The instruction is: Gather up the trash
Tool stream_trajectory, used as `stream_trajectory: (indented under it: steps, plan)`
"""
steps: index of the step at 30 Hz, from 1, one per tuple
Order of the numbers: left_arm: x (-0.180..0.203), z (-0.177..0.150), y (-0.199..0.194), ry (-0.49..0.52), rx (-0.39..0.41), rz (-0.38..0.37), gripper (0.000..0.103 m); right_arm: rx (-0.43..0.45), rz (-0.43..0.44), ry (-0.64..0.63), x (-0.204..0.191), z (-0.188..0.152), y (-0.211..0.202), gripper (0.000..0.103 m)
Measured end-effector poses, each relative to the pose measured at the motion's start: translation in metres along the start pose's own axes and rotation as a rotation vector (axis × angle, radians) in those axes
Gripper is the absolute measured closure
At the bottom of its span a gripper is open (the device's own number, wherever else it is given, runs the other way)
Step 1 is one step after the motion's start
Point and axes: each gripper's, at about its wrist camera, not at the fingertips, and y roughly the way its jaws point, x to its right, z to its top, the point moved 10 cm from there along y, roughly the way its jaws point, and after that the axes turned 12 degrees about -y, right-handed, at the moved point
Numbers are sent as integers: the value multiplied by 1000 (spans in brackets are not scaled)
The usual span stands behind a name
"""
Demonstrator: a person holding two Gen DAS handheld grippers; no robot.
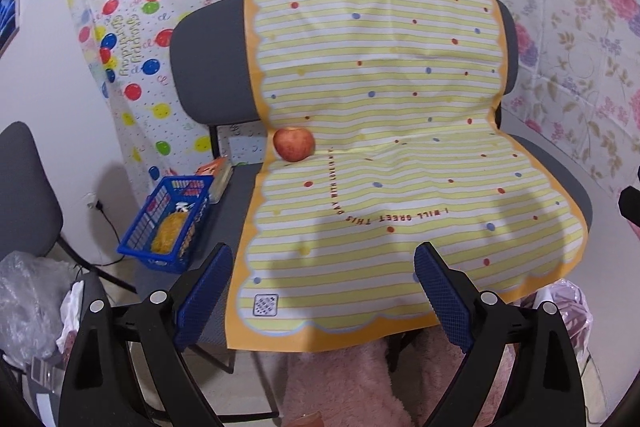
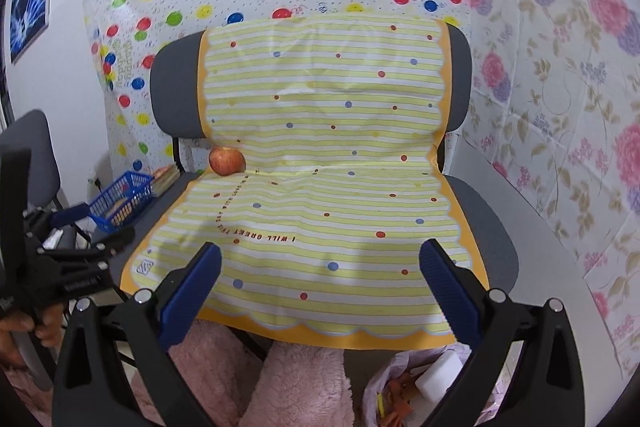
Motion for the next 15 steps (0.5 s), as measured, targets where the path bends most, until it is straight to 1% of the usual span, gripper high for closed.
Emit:
stream_trajectory:
  steps: [8,15]
  plan:
    - [-4,0,-3,-7,3,4,12,-20,-6,20,5,-10,0,6]
    - [-3,0,-3,-3,2,-2,12,-26,-15,32,5,-13,1,6]
